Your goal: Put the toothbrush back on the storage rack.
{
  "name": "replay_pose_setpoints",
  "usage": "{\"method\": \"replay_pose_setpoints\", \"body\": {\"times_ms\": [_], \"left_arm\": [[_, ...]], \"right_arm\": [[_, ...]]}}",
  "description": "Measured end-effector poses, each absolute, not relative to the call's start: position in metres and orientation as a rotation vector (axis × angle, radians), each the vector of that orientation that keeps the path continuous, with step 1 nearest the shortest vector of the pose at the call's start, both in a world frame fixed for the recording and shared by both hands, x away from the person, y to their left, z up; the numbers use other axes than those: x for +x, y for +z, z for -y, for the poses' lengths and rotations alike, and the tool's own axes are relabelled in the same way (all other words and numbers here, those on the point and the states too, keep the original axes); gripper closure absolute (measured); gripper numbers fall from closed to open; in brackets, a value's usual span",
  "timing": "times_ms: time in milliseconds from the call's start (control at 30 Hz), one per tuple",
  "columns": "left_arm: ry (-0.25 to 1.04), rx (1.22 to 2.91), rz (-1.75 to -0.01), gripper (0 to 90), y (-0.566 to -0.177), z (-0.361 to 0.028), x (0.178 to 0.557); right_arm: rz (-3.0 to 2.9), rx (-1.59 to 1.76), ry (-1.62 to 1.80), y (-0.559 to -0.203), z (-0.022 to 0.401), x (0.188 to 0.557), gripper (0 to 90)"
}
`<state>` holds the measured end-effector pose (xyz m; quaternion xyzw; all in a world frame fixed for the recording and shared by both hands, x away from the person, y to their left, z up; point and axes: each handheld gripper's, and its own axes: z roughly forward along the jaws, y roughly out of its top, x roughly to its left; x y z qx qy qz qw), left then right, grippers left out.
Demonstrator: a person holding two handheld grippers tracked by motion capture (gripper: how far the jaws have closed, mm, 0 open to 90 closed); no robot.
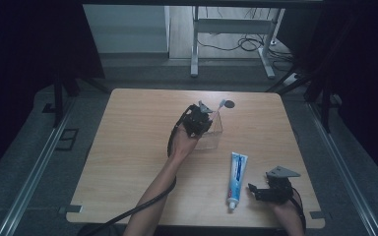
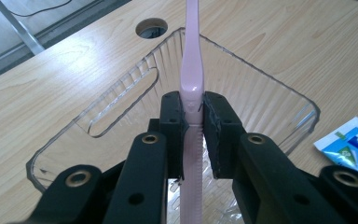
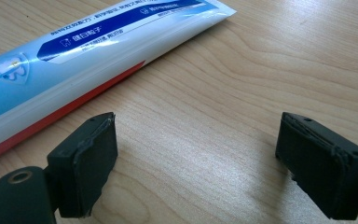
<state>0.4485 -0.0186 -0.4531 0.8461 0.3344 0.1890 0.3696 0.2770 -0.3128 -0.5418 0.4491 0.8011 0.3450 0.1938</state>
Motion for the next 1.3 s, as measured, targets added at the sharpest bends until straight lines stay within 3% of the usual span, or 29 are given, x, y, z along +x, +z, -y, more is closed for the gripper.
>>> {"method": "replay_pose_setpoints", "body": {"times_ms": [1067,1300], "left_arm": [[0.479,2.26,-0.907,78.0,-0.4608,0.0209,0.448],[0.458,2.235,-0.911,70.5,-0.4592,0.0211,0.4473]], "right_arm": [[-2.248,1.26,0.968,-0.5417,0.3128,0.277,12.5],[-2.248,1.26,0.968,-0.5417,0.3128,0.277,12.5]]}}
